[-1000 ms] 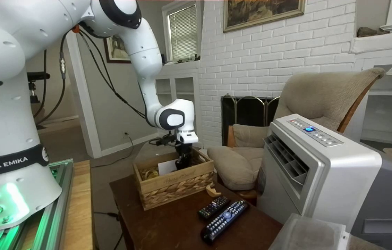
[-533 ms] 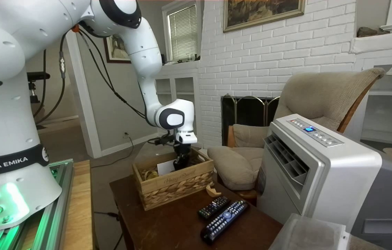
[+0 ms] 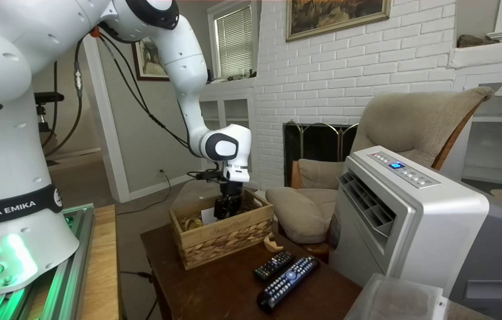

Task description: Remove the black pen from the wooden box, put it on the table, remove the wooden chip from the wooden box and put it on the table

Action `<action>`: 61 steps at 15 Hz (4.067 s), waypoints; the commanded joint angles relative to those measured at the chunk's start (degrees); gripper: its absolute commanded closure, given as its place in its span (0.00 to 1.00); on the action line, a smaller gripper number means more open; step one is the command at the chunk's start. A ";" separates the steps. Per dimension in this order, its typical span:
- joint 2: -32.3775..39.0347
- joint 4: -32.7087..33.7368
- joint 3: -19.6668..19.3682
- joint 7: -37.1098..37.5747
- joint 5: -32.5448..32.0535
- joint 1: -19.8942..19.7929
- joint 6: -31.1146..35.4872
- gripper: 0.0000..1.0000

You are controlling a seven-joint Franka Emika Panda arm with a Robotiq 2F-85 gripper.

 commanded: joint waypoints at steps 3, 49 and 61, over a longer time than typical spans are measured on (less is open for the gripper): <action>-3.33 -3.43 1.33 7.59 -0.10 -0.85 0.78 0.00; 0.10 -7.35 1.40 24.23 -0.40 2.42 15.63 0.47; -3.37 -12.16 3.75 21.18 -0.97 1.29 17.82 0.00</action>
